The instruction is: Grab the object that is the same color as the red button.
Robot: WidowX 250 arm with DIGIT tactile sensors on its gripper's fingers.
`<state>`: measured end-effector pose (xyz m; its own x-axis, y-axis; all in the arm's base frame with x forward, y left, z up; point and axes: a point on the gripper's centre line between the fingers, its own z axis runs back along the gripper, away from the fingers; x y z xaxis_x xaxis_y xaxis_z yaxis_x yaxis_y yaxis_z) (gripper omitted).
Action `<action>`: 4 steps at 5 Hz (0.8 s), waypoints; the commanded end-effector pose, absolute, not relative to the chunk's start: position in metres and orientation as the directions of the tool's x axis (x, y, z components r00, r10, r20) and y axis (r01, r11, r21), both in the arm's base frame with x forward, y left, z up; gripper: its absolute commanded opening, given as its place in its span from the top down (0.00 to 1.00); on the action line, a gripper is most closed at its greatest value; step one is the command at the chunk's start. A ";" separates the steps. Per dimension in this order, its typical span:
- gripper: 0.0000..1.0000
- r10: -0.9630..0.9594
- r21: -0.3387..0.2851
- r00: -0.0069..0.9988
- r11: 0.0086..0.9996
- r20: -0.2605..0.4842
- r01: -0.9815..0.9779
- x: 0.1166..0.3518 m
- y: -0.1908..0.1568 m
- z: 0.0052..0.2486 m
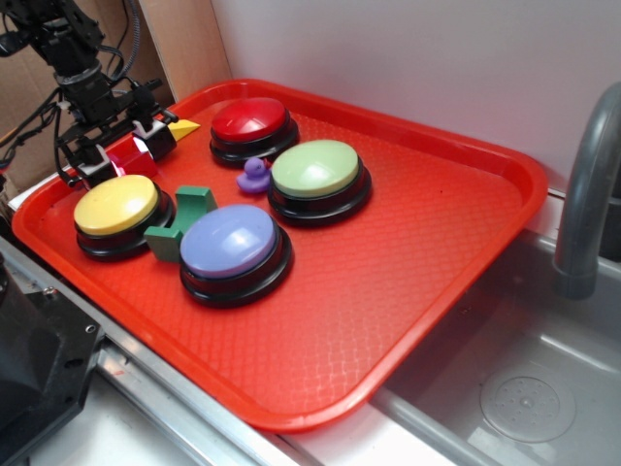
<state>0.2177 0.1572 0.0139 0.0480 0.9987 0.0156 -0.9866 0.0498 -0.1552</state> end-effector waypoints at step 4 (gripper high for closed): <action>1.00 0.580 -0.186 0.795 0.813 0.178 -0.552 0.205 0.067 0.145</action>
<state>0.2134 0.0515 0.1336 0.7994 0.5884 0.1216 -0.5670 0.8057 -0.1715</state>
